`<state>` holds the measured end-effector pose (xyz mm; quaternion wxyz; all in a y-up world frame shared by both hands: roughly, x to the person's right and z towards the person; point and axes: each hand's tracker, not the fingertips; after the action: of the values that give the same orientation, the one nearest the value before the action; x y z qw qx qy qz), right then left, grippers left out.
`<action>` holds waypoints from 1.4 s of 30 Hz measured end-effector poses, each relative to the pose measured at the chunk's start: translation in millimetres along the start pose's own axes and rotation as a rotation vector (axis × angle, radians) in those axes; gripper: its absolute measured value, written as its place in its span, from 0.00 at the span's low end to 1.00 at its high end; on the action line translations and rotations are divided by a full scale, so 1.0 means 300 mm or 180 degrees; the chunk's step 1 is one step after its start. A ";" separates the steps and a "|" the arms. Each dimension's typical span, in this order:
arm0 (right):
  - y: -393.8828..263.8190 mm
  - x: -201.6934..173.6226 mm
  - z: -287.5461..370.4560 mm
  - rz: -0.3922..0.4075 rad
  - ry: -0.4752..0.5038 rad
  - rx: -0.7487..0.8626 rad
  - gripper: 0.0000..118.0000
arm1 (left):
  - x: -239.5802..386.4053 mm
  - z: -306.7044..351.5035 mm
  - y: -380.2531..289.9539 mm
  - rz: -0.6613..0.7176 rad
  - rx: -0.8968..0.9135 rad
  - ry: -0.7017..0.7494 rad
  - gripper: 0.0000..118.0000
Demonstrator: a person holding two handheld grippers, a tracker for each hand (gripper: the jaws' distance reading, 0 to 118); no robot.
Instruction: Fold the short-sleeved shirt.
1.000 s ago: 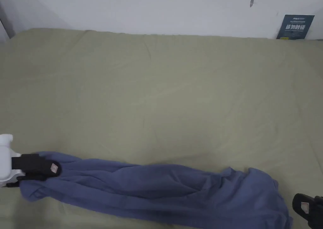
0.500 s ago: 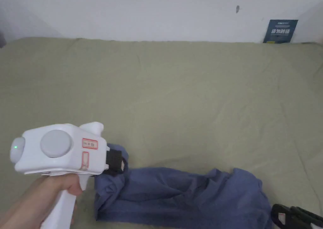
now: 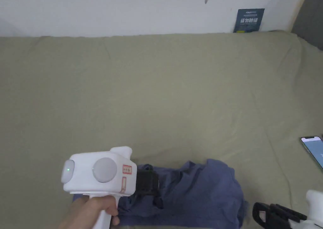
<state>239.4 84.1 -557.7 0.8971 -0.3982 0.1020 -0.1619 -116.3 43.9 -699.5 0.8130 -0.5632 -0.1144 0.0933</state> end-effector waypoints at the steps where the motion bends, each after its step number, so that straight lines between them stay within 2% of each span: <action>1: 0.001 0.002 -0.001 -0.0005 -0.0007 0.0004 0.00 | -0.007 0.045 -0.003 0.0006 0.0050 0.0002 0.95; 2: 0.003 0.003 -0.003 -0.0007 -0.0005 0.0008 0.00 | -0.023 0.090 -0.006 0.0020 0.0105 -0.0035 0.94; 3: 0.008 0.002 -0.006 -0.0011 0.0000 0.0006 0.00 | -0.092 0.117 0.005 0.0063 0.0163 -0.0145 0.87; 4: 0.010 -0.001 -0.008 -0.0013 0.0010 0.0005 0.00 | -0.135 0.163 -0.002 0.0148 0.0279 -0.0249 0.66; 5: 0.011 -0.005 -0.010 -0.0015 0.0023 0.0013 0.00 | -0.181 0.210 -0.010 0.0206 0.0387 -0.0365 0.13; 6: 0.012 -0.008 -0.013 -0.0015 0.0038 0.0015 0.00 | -0.223 0.239 -0.014 0.0273 0.0453 -0.0472 0.00; 8: 0.017 -0.016 -0.020 -0.0019 0.0079 0.0001 0.00 | -0.310 0.240 -0.021 0.0606 0.0635 -0.0421 0.00; 10: 0.017 -0.020 -0.030 -0.0035 0.0124 -0.0007 0.00 | -0.373 0.205 -0.030 0.0569 0.0450 -0.0433 0.00; 13: 0.009 -0.029 -0.037 -0.0061 0.0134 -0.0029 0.00 | -0.349 0.125 -0.034 0.0677 0.0345 -0.0419 0.00; 16: -0.001 -0.026 -0.037 -0.0070 0.0130 -0.0063 0.00 | -0.370 0.011 -0.012 0.0856 0.0206 -0.0884 0.00; 18: -0.006 -0.019 -0.038 -0.0074 0.0108 -0.0095 0.00 | -0.329 -0.064 0.013 0.0693 0.0162 -0.1012 0.00; 19: -0.007 -0.014 -0.040 -0.0086 0.0091 -0.0105 0.00 | -0.235 -0.094 -0.020 0.0677 0.0113 -0.0931 0.00; 22: -0.004 -0.009 -0.039 -0.0103 0.0040 -0.0137 0.00 | -0.130 -0.194 -0.042 0.0657 -0.0105 -0.1176 0.00; 24: -0.006 0.003 -0.037 -0.0127 0.0029 -0.0132 0.00 | -0.140 -0.267 -0.051 0.0458 -0.0183 -0.1152 0.00; 26: -0.006 0.012 -0.042 -0.0163 0.0022 -0.0144 0.00 | -0.147 -0.283 -0.050 0.0467 -0.0100 -0.1248 0.00; 30: -0.007 0.021 -0.062 -0.0193 0.0010 -0.0172 0.00 | -0.163 -0.277 -0.046 0.0500 -0.0084 -0.1244 0.00; 33: 0.000 0.004 -0.069 -0.0159 0.0025 -0.0177 0.00 | -0.124 -0.174 -0.038 0.0561 -0.0128 -0.1238 0.00; 36: 0.020 -0.029 -0.069 -0.0083 0.0074 -0.0166 0.00 | -0.176 0.006 -0.020 0.0299 0.0182 -0.1158 0.00; 39: 0.041 -0.065 -0.085 0.0020 0.0107 -0.0160 0.00 | -0.318 0.172 -0.030 0.0299 0.0495 -0.0855 0.00; 41: 0.049 -0.080 -0.098 0.0063 0.0144 -0.0148 0.00 | -0.427 0.237 -0.056 0.0403 0.0509 -0.0497 0.00; 42: 0.051 -0.088 -0.103 0.0077 0.0165 -0.0147 0.00 | -0.473 0.250 -0.068 0.0412 0.0479 -0.0464 0.00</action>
<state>208.4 82.6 -588.3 0.8867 -0.4132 0.1337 -0.1589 -273.5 64.0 -666.6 0.8348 -0.4985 -0.1293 0.1947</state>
